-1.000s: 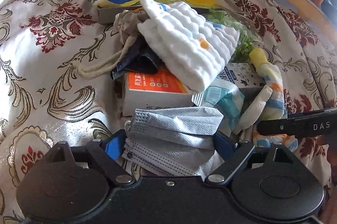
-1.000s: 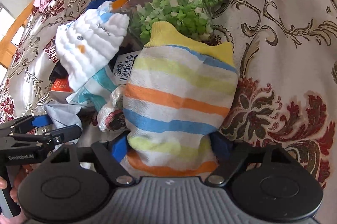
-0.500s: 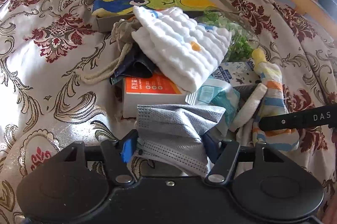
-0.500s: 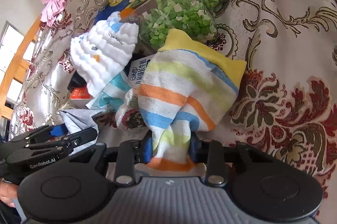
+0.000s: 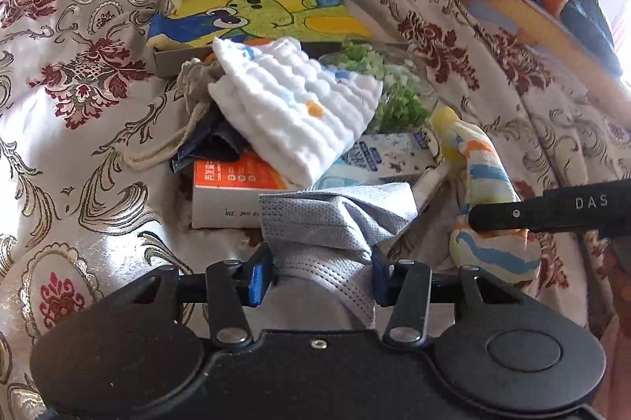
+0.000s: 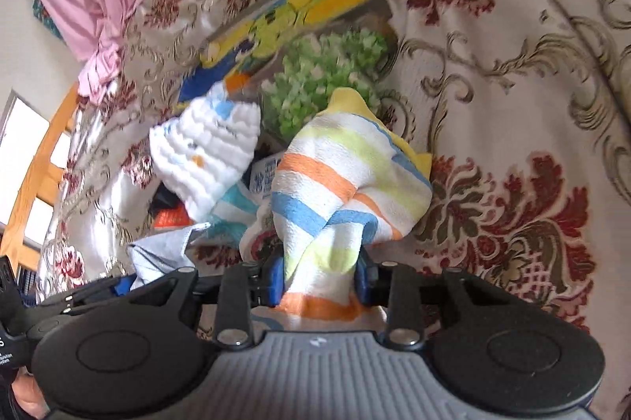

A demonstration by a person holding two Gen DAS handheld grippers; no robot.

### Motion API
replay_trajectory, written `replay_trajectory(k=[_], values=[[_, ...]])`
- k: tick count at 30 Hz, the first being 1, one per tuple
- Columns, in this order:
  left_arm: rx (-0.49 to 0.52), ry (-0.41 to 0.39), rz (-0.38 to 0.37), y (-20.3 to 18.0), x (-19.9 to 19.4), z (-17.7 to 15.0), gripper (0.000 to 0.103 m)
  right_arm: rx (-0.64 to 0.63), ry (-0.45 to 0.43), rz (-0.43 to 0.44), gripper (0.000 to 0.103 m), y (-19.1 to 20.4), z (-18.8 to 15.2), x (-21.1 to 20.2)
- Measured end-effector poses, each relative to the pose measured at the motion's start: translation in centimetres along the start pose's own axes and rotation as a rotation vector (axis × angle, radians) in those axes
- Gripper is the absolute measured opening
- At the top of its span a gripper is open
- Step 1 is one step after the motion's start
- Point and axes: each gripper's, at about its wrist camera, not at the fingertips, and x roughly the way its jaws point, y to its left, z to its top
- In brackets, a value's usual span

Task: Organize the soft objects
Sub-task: 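Carry the grey mask with the left tool while the right tool carries the striped towel onto the cartoon tray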

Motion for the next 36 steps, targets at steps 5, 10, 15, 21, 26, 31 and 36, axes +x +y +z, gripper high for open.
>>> replay_trajectory(k=[5, 10, 15, 21, 26, 31, 36], values=[[-0.033, -0.024, -0.006, 0.0, -0.8, 0.4, 0.051, 0.008, -0.034, -0.034, 0.040, 0.3, 0.1, 0.0], [-0.047, -0.051, -0.005, -0.4, -1.8, 0.8, 0.051, -0.044, -0.101, -0.050, 0.036, 2.3, 0.2, -0.5], [-0.077, -0.080, -0.033, -0.6, -2.8, 1.3, 0.051, -0.124, -0.180, -0.066, 0.036, 5.6, 0.4, -1.2], [-0.125, -0.149, -0.077, 0.0, -4.1, 2.4, 0.051, -0.213, -0.129, -0.057, 0.036, 9.2, 2.3, 0.8], [-0.139, -0.196, -0.078, 1.1, -4.7, 3.0, 0.051, -0.316, -0.058, -0.050, 0.036, 10.2, 2.7, 4.3], [-0.186, -0.186, -0.047, 3.2, -3.7, 3.1, 0.051, -0.348, -0.081, -0.010, 0.044, 9.6, 2.7, 5.9], [-0.224, -0.175, -0.027, 4.8, -2.2, 3.1, 0.051, -0.326, -0.122, 0.026, 0.049, 9.0, 4.0, 6.5]])
